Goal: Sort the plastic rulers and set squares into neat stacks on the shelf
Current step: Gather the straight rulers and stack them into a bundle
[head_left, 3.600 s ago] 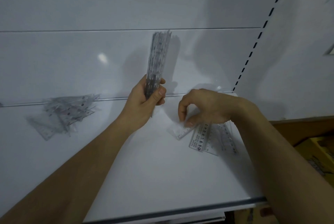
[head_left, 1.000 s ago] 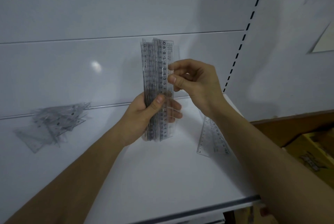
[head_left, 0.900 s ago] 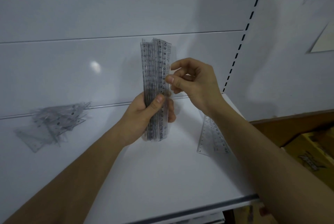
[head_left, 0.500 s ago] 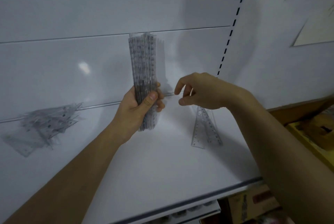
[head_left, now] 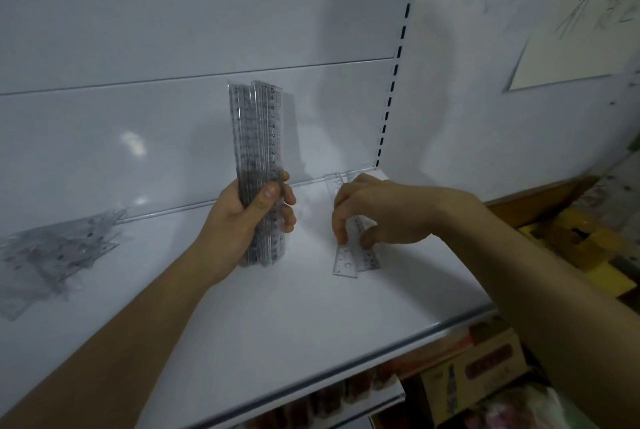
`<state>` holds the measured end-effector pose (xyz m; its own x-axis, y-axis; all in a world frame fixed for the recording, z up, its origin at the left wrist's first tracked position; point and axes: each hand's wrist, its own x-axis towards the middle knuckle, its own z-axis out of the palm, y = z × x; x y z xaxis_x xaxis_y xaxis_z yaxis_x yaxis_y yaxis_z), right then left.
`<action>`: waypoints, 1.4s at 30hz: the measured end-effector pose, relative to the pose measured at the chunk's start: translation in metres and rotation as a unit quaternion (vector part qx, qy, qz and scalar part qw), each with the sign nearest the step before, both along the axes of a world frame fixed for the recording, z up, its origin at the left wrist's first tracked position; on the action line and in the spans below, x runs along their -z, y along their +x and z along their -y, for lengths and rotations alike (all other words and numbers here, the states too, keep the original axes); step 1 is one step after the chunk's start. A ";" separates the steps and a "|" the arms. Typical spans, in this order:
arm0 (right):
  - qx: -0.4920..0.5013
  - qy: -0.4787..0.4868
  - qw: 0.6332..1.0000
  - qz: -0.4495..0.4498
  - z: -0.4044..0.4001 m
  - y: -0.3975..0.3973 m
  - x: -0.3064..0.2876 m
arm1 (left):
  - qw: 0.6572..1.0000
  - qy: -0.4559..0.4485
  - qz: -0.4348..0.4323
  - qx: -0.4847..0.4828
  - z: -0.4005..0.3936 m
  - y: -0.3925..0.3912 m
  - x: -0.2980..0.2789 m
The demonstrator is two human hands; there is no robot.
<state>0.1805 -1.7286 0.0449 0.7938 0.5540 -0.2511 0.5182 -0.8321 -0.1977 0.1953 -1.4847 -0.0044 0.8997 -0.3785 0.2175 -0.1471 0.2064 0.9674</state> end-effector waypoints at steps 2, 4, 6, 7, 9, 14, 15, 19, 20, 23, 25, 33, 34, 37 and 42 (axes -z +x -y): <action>-0.014 -0.004 1.000 0.001 -0.004 0.001 0.001 | 1.000 0.004 0.004 -0.003 0.000 0.000 0.001; -0.033 0.014 0.999 0.007 -0.010 0.001 0.004 | 1.000 0.008 0.007 -0.002 -0.001 0.001 0.001; -0.044 0.051 0.998 0.008 -0.014 0.001 0.007 | 1.000 0.011 0.008 -0.002 -0.002 0.001 0.001; -0.045 0.064 0.997 0.008 -0.015 0.001 0.008 | 1.000 0.010 0.007 -0.002 -0.003 0.001 0.000; -0.048 0.067 0.997 -0.004 -0.015 0.000 0.006 | 1.000 0.008 0.001 -0.002 -0.003 0.000 0.000; -0.066 -0.004 0.998 -0.012 -0.022 0.000 -0.002 | 1.000 0.011 -0.003 -0.003 -0.004 0.001 -0.002; -0.070 -0.014 0.997 -0.009 -0.024 0.001 -0.003 | 1.000 0.010 -0.004 -0.003 -0.004 0.000 -0.002; -0.095 -0.065 0.993 -0.012 -0.031 0.008 -0.004 | 1.000 0.009 -0.006 -0.005 -0.004 0.000 -0.002; -0.102 -0.073 0.992 -0.014 -0.033 0.010 -0.005 | 1.000 0.009 -0.007 -0.006 -0.004 0.001 -0.002; -0.125 -0.074 0.989 -0.009 -0.037 0.016 -0.007 | 1.000 0.006 -0.011 -0.008 -0.006 0.001 -0.002; -0.129 -0.037 0.991 0.004 -0.035 0.020 -0.008 | 1.000 -0.006 -0.018 -0.012 -0.006 0.002 -0.003; -0.020 0.366 0.919 0.145 -0.031 0.028 -0.047 | 0.999 -0.022 -0.016 -0.031 -0.008 0.002 -0.008; -0.008 0.427 0.893 0.140 -0.034 0.030 -0.049 | 0.999 -0.020 -0.015 -0.032 -0.008 0.002 -0.009; 0.035 0.577 0.813 0.065 -0.048 0.036 -0.048 | 0.999 -0.007 -0.009 -0.030 -0.010 0.003 -0.010; 0.087 0.617 0.782 -0.010 -0.069 0.045 -0.029 | 0.999 -0.031 -0.037 0.005 -0.008 0.000 -0.013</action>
<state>0.2250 -1.6600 0.0737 0.8869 0.2682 0.3762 0.4050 -0.0592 -0.9124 0.1949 -1.4765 0.0083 0.9103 -0.3760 0.1733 -0.0726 0.2673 0.9609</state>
